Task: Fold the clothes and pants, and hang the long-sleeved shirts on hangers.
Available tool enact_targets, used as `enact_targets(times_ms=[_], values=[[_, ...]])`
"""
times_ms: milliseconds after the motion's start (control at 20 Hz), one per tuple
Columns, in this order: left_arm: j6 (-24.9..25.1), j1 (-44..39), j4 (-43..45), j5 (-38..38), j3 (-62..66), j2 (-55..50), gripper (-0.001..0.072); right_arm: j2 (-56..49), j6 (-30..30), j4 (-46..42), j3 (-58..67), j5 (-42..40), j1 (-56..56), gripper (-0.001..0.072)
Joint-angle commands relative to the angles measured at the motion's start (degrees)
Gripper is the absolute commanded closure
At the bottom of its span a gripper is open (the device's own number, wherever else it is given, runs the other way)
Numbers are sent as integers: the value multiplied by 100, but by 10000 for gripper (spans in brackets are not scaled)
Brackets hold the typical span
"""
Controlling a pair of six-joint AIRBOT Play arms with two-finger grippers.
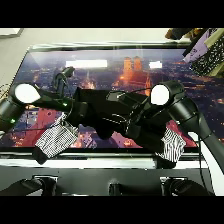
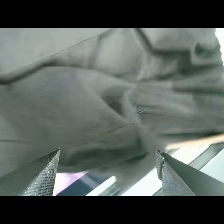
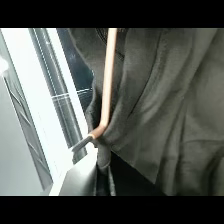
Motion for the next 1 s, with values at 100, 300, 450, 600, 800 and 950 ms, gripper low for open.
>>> enact_targets(times_ms=[100, 300, 450, 600, 800, 950], values=[[2323, 426, 549, -1139, 173, -7, 4, 15, -946, -9, 7, -177, -7, 684], [3930, 560, 466, -835, -369, 44, 5, -96, -1172, 321, 7, -151, -555, 683], [4765, 616, -118, -251, -658, 35, 4, -153, -1755, 737, 4, 98, -964, 684], [5160, 612, -280, 70, -675, -13, 5, -214, -1860, 940, 0, 155, -973, 684], [5368, 577, -483, 127, -675, -179, 7, -304, -2013, 981, 2, 140, -973, 684], [5552, 437, -796, 225, -675, -319, 62, -330, -2223, 1040, 2, 50, -909, 684]])
